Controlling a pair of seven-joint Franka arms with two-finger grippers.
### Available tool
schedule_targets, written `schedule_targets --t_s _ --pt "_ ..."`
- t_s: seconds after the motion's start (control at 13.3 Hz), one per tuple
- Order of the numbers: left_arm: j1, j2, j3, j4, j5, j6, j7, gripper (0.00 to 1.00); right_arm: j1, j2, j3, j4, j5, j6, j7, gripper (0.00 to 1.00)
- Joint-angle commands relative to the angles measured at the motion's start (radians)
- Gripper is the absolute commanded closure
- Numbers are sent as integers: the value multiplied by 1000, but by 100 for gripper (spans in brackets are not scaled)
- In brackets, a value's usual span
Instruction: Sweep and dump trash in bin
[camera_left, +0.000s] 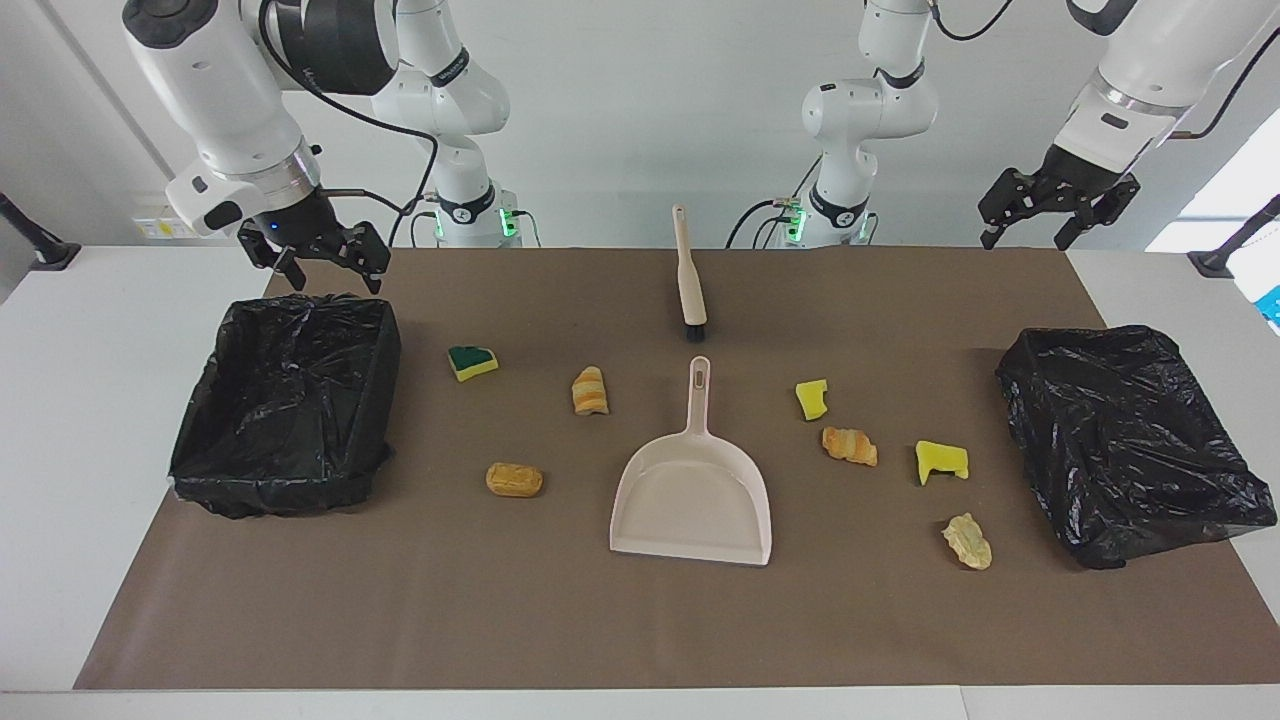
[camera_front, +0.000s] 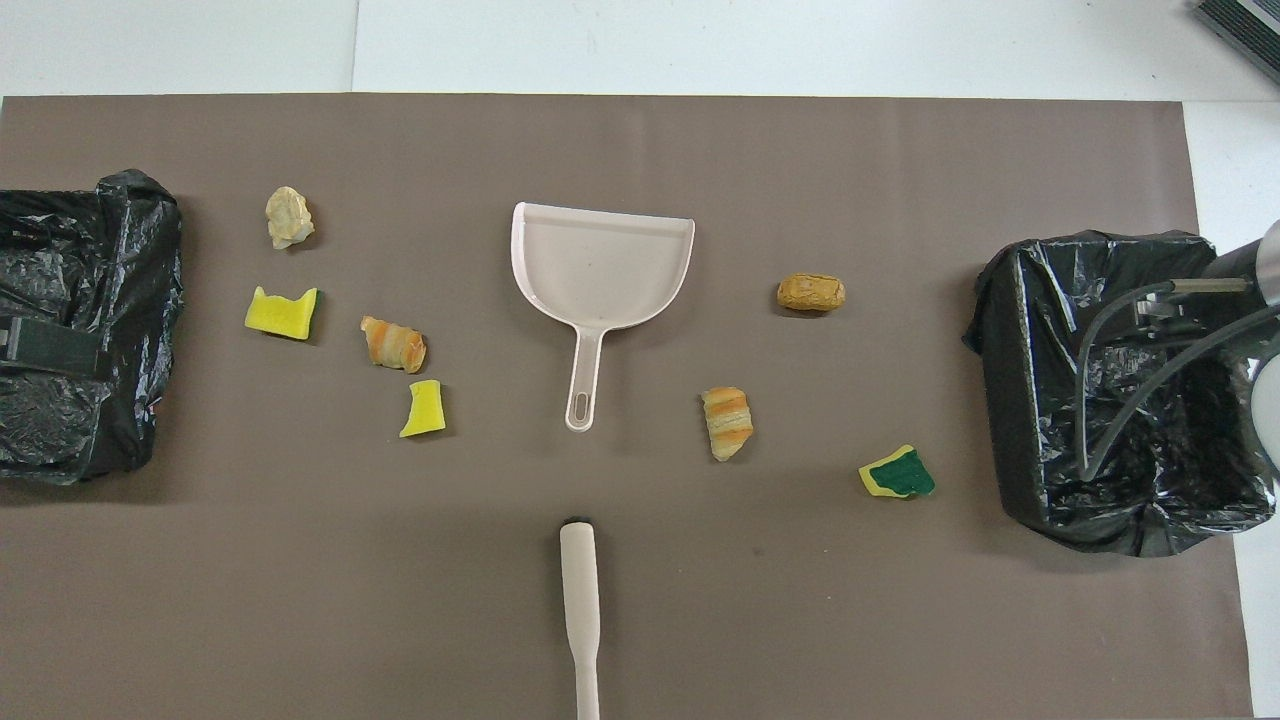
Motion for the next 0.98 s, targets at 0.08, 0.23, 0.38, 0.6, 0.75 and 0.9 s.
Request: schedule_targets --t_s 0.08,0.23,0.38,0.6,0.75,0.9 --pt "-1 -3 1 11 16 -21 5 0 -7 -24 4 -17 17 -13 -20 0" --pt "-1 -3 -1 11 16 -21 4 0 -6 -25 4 -18 17 -19 -29 0" --pt "-1 -3 1 11 16 -21 5 0 -6 -25 4 -18 17 -21 -31 0" --pt "-1 -3 -1 11 16 -21 4 0 -6 -25 4 -18 17 -21 -31 0" --pt "-1 -3 -1 11 16 -21 5 0 -7 -25 4 -18 19 -21 -29 0" --pt "-1 -3 1 11 16 -21 4 0 -7 -22 4 -17 20 -13 -27 0"
